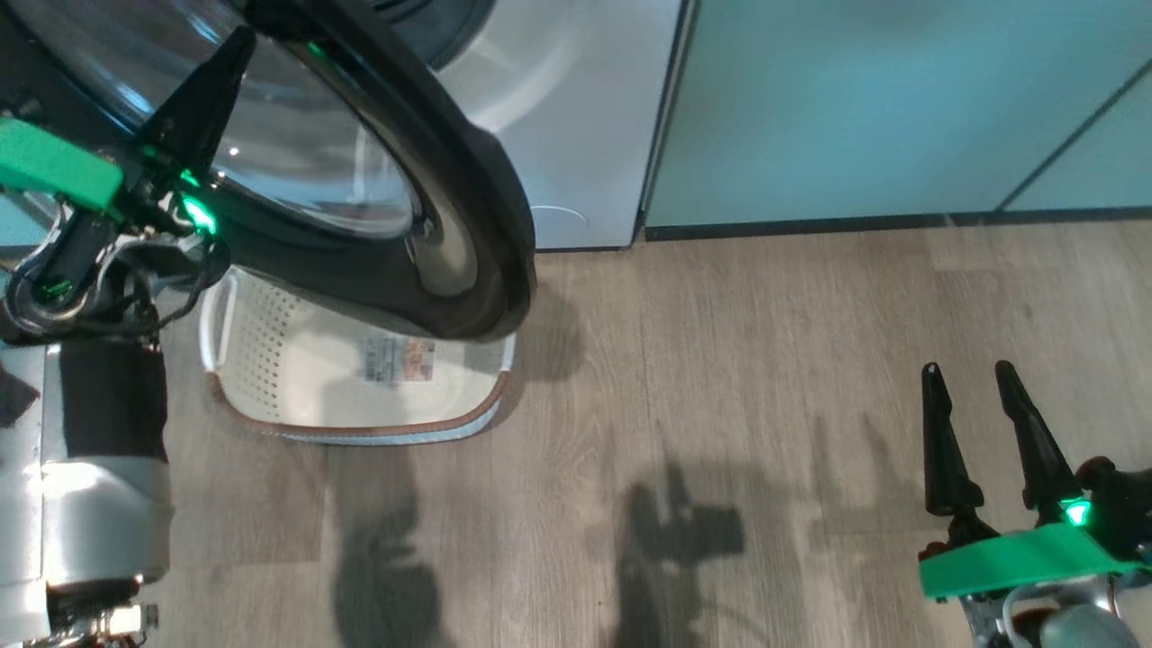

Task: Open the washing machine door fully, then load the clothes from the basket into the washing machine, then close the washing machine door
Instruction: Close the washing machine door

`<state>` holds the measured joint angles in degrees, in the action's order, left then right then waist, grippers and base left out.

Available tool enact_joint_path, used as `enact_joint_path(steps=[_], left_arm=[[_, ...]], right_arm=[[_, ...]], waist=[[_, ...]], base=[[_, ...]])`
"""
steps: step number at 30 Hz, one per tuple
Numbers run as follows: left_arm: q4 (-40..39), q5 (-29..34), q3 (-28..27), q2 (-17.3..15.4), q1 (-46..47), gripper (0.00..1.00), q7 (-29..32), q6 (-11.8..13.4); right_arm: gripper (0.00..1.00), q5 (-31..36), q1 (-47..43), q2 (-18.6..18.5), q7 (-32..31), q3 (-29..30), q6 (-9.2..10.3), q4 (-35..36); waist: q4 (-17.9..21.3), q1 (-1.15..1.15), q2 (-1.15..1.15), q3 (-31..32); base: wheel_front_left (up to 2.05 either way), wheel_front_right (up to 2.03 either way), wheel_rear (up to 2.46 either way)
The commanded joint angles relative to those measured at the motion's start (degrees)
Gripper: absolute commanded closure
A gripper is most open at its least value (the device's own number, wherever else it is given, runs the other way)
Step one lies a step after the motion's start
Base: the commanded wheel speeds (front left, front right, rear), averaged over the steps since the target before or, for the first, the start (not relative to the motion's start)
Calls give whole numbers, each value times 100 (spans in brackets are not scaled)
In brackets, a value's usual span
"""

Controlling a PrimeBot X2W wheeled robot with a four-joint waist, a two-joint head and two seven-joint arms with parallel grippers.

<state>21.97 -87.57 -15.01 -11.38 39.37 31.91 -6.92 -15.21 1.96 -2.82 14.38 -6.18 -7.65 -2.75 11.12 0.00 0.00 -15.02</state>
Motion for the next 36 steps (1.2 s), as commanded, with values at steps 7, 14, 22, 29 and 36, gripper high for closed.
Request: enact_joint_path(steps=[7,14,22,29,36], left_arm=[[92,169,-132,-281,499,100,-191,-55],[-91,196,-92,-313,395,100,-257,-56],[-394,277,-177,-162,-43,100,-708,-56],[-674,448,-320,19,-434,0,-1330,-57],[-1102,911,-233,94,-802,0,-1958,-57]], right_arm=[[0,-86,311,-6,61,-107,16,228],[0,-112,332,-6,61,-20,16,270],[0,-85,355,-6,62,107,16,262],[0,8,320,-6,62,276,16,281],[0,30,293,-6,62,319,16,293]], waist=[[159,0,0,-135],[116,0,0,-168],[-61,0,0,-77],[-225,0,0,43],[-320,0,0,132]], base=[[0,0,0],[0,0,0],[0,0,0],[0,0,0],[0,0,0]])
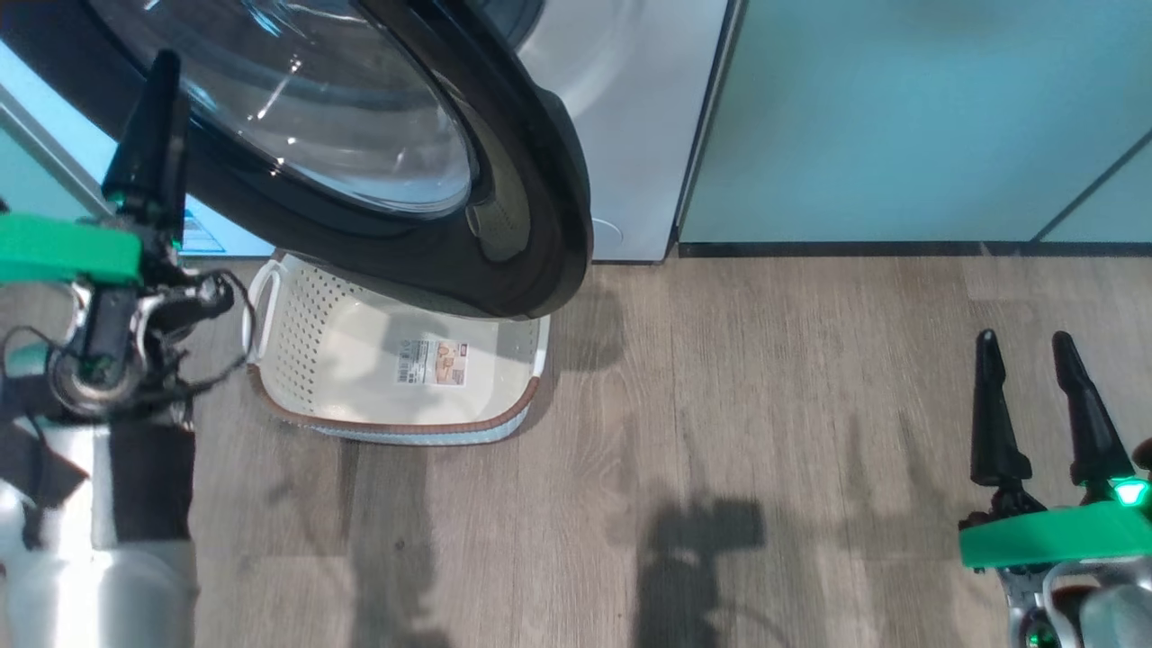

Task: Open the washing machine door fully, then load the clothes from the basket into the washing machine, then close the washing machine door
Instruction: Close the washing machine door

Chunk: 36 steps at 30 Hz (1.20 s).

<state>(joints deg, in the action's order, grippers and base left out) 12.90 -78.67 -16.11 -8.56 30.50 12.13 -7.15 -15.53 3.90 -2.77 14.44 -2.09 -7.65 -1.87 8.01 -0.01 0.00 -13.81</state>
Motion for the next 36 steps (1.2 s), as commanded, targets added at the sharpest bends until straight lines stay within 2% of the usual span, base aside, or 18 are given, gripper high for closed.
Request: enact_joint_path(steps=[1,7,10,15,20,26,36], left_arm=[[-277,144,-103,-188,19,0,-124,-34],[-797,1426,245,-362,-491,0,-1104,-34],[-1045,2359,434,-488,-799,0,-1626,20],[-1469,3905,794,-655,-1427,0,-2266,445],[-1794,4887,1058,-704,-2114,0,-2472,840],[-2129,5460,1252,-614,-2994,0,-2522,1206],[-2209,5800,1485,-532,-3675,0,-2509,1431]], right_arm=[[0,64,92,-11,55,-81,16,205],[0,113,61,-10,55,-46,16,215],[0,147,32,-10,55,-23,16,215],[0,206,-37,-10,55,-38,16,198],[0,261,-134,-10,56,-120,16,139],[0,314,-349,-10,56,-195,16,60],[0,336,-612,-10,44,-323,16,20]], waist=[[-24,1,0,24],[-102,1,0,120],[-141,1,0,184],[-200,1,0,311],[-252,1,0,462],[-342,1,0,684],[-378,1,0,897]], base=[[0,0,0],[0,0,0],[0,0,0],[0,0,0],[0,0,0],[0,0,0],[0,0,0]])
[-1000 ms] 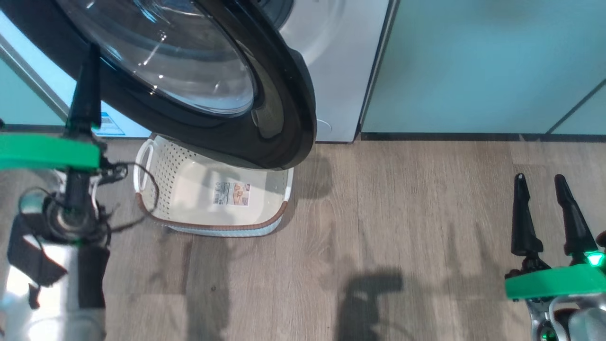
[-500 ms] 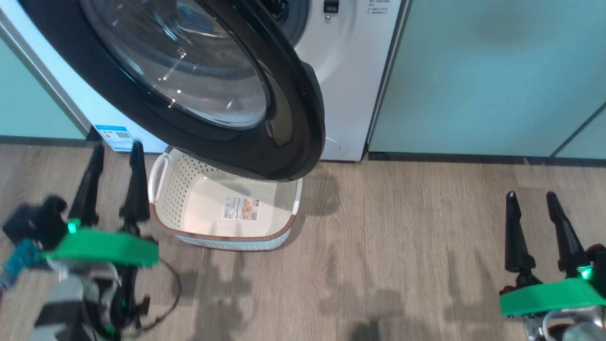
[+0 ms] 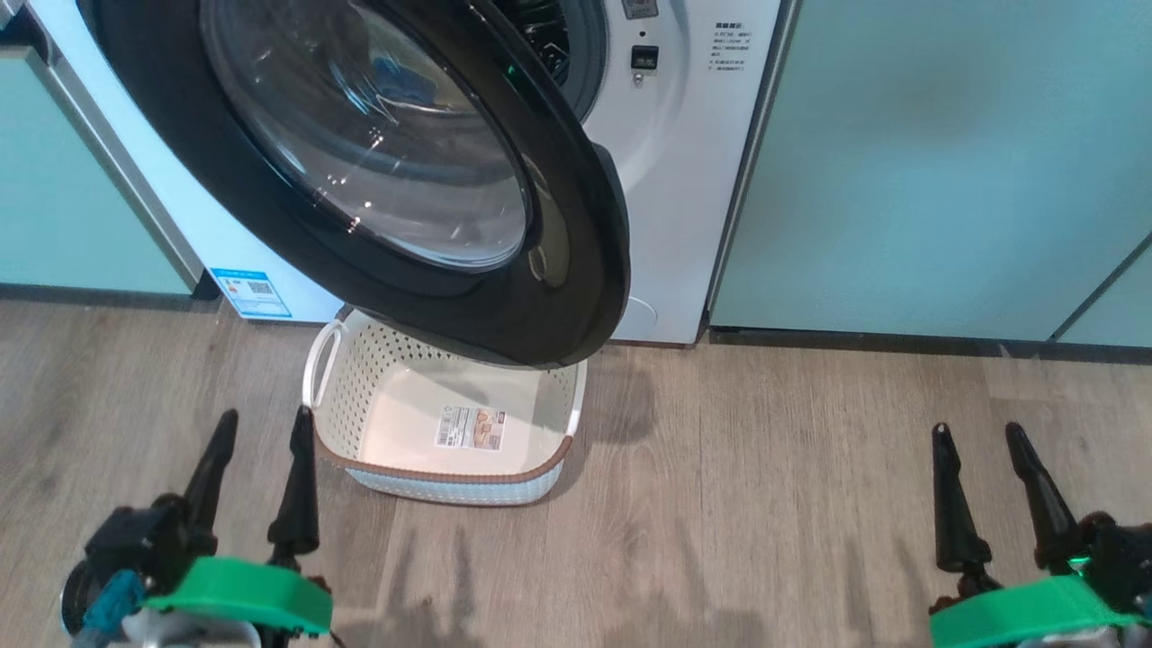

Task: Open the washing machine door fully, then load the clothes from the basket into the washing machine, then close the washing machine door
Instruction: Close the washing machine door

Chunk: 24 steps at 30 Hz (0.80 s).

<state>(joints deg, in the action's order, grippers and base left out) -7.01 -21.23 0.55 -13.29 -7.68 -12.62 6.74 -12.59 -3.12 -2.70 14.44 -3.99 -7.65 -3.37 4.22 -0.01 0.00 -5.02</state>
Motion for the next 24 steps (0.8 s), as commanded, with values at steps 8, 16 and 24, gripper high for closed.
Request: enact_joint_path(steps=[8,16,24], left_arm=[[-253,87,-101,-42,53,0,-11,81],[-246,36,-73,-14,75,0,-8,102],[-210,70,-34,-36,120,0,-25,126]], right_arm=[[0,44,55,-18,9,-157,16,213],[0,36,65,-18,-4,-186,16,223],[100,-37,83,-18,3,-150,16,216]], waist=[[-2,1,0,36],[9,1,0,16],[17,1,0,8]], base=[[0,0,0],[0,0,0],[0,0,0]])
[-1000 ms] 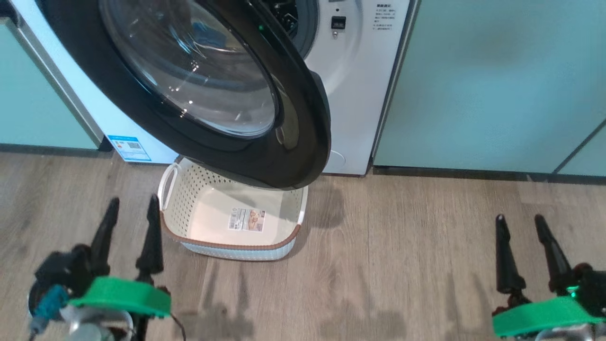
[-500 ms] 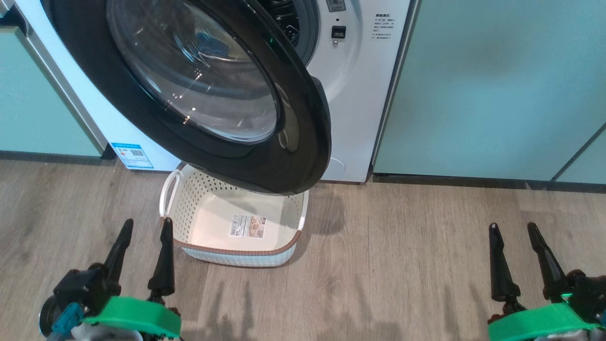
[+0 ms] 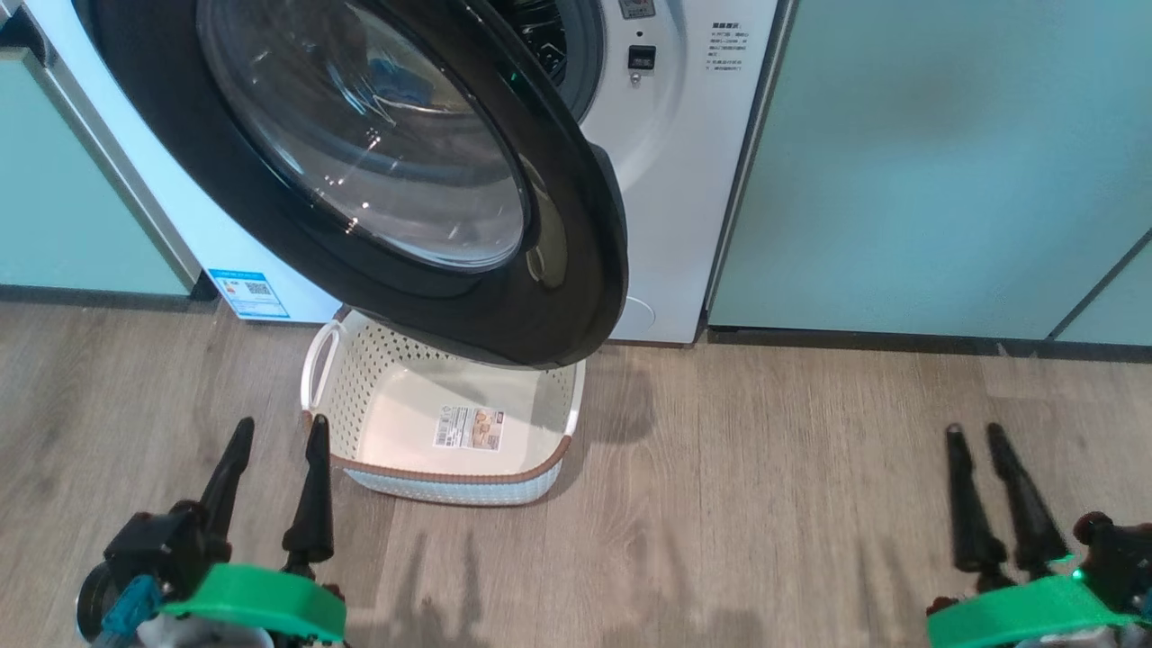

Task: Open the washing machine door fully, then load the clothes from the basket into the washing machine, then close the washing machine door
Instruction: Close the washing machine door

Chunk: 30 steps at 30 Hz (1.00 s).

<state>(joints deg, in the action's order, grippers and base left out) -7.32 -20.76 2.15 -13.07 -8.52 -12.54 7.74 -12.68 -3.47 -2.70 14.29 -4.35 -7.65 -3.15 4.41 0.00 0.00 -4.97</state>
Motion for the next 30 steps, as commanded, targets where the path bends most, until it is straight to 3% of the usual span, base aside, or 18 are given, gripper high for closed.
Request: enact_joint_path(steps=[1,15,30], left_arm=[[-177,18,-189,-53,208,0,-37,28],[-170,52,-39,-43,399,0,-59,19],[152,65,352,167,753,0,-126,-119]], right_arm=[[100,-42,114,-18,19,-116,16,187],[100,-61,419,-18,10,-293,16,-70],[100,-70,1792,-215,48,-421,16,-1528]], waist=[[-6,0,0,10],[-356,0,0,-118],[-1713,0,0,-128]], base=[[0,0,0],[0,0,0],[0,0,0]])
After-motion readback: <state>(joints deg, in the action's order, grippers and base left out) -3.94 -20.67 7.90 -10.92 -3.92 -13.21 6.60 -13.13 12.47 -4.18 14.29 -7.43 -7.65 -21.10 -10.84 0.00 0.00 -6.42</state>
